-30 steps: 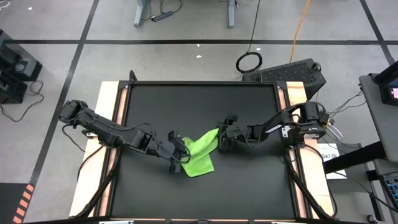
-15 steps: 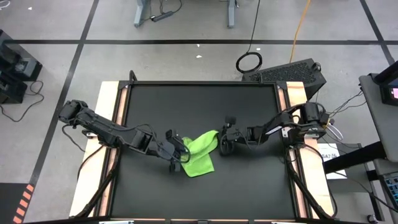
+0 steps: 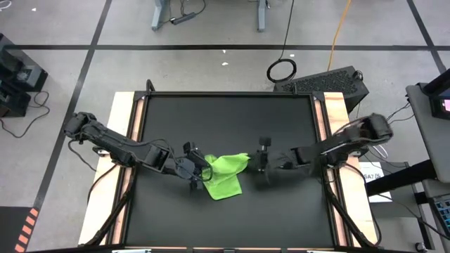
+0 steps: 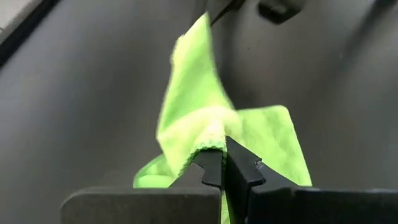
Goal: Roll towel into tight, uniform cylinder
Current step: Fold the green towel
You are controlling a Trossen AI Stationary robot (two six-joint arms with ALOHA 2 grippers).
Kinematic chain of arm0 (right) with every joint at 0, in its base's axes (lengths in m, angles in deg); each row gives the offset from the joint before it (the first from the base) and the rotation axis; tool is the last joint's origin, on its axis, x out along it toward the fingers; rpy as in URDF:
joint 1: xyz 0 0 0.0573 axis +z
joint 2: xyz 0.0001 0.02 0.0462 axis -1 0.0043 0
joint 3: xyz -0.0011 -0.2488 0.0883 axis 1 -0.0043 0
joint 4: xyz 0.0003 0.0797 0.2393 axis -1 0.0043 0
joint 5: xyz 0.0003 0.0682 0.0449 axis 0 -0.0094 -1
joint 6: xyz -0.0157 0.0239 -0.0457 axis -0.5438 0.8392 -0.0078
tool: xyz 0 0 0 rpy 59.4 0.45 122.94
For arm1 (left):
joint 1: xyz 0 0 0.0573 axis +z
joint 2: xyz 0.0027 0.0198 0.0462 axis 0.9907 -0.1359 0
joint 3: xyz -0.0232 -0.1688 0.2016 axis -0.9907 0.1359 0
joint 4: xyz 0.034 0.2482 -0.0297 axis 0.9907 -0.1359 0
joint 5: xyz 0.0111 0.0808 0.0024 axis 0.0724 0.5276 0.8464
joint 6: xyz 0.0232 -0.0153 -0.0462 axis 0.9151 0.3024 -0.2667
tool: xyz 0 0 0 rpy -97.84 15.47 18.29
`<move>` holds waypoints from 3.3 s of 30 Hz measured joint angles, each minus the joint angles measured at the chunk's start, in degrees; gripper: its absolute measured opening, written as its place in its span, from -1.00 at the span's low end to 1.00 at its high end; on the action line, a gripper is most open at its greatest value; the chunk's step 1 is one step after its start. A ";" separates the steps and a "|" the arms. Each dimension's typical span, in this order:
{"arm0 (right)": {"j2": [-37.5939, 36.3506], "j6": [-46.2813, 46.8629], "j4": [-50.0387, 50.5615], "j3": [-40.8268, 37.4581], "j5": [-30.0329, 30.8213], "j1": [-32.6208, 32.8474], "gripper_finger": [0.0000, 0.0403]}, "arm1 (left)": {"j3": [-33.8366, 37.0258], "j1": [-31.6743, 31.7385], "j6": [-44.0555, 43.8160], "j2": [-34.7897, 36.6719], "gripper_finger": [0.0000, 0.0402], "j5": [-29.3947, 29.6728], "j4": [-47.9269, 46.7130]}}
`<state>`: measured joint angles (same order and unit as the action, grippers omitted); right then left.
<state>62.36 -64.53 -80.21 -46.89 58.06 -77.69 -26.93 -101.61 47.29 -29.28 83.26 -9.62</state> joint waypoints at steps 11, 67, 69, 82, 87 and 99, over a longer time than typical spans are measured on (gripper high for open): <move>-21.27 -1.62 8.28 0.00 2.12 7.59 -1.00 | 0.00 -4.07 6.03 7.82 -1.00 2.42 6.22; -20.80 -12.65 29.02 32.13 -2.46 31.03 -1.00 | -1.12 -24.41 55.26 6.13 -0.95 5.62 46.42; -20.79 -12.24 30.18 32.61 -2.80 31.64 -1.00 | -1.45 -25.04 54.27 6.13 -0.95 5.46 46.10; -18.64 0.85 50.89 32.70 16.00 25.63 -1.00 | -1.76 -19.36 39.30 2.95 -0.95 29.94 31.87; -13.25 9.49 60.89 32.14 16.58 16.43 -1.00 | -1.75 -9.43 26.62 -2.38 -0.95 30.37 18.88; -1.57 18.40 54.65 19.50 15.38 -2.97 -1.00 | -1.73 5.69 18.72 -14.52 -0.94 24.64 9.09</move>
<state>60.79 -46.13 -25.57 -27.39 73.44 -80.66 -28.66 -95.92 66.01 -43.80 107.89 -0.53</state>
